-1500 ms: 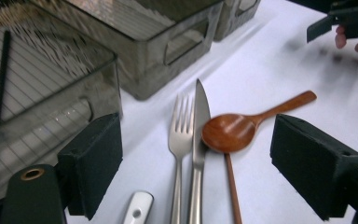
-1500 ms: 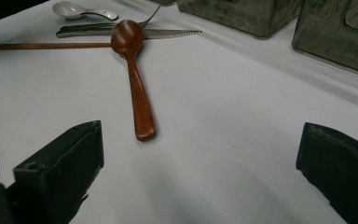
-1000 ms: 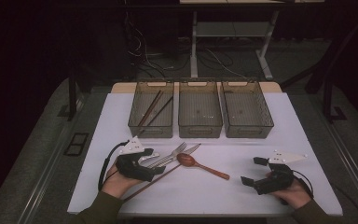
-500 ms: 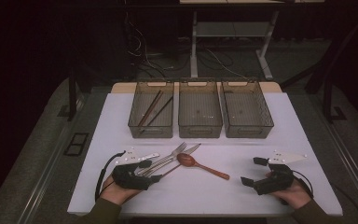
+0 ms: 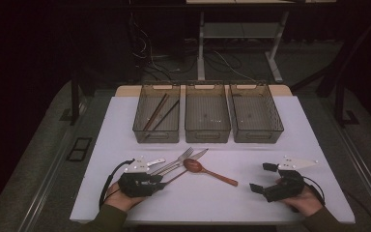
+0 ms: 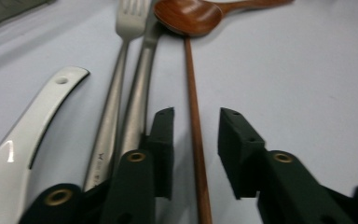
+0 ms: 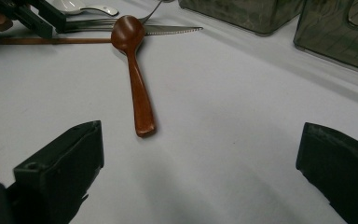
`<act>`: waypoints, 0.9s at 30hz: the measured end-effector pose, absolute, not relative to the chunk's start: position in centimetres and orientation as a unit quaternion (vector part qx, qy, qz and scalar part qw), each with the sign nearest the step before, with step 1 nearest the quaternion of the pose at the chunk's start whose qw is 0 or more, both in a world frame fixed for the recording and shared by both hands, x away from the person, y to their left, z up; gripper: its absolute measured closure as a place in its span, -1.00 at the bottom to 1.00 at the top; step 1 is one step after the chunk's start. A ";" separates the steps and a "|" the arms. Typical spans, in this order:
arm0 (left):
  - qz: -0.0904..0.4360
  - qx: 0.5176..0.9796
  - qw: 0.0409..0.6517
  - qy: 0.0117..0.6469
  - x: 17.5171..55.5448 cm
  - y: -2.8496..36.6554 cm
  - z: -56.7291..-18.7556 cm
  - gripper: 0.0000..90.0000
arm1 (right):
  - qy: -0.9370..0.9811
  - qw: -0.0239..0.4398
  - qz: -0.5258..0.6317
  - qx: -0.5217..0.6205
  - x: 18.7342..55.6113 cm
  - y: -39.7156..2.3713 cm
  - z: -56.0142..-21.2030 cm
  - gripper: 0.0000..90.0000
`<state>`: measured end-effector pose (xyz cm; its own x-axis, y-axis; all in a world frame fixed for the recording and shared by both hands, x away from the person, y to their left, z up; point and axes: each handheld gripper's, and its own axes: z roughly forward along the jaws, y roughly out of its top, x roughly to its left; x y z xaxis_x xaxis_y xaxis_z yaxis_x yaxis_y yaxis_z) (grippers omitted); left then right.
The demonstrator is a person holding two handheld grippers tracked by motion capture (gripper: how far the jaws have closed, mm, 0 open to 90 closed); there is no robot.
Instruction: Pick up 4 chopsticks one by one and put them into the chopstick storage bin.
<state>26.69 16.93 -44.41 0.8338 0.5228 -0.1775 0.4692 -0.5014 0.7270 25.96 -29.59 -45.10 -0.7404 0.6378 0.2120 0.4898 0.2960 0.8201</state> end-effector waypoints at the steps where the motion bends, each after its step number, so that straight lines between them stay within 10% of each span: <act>1: 0.033 0.867 0.406 0.285 26.7 16.9 -44.4 0.58 | 0.801 0.077 0.478 0.352 26.0 -29.6 -45.1 -0.99; 27: 0.070 0.900 0.340 0.263 26.2 15.6 -44.1 0.88 | 0.801 0.078 0.478 0.353 25.9 -29.6 -45.0 -0.99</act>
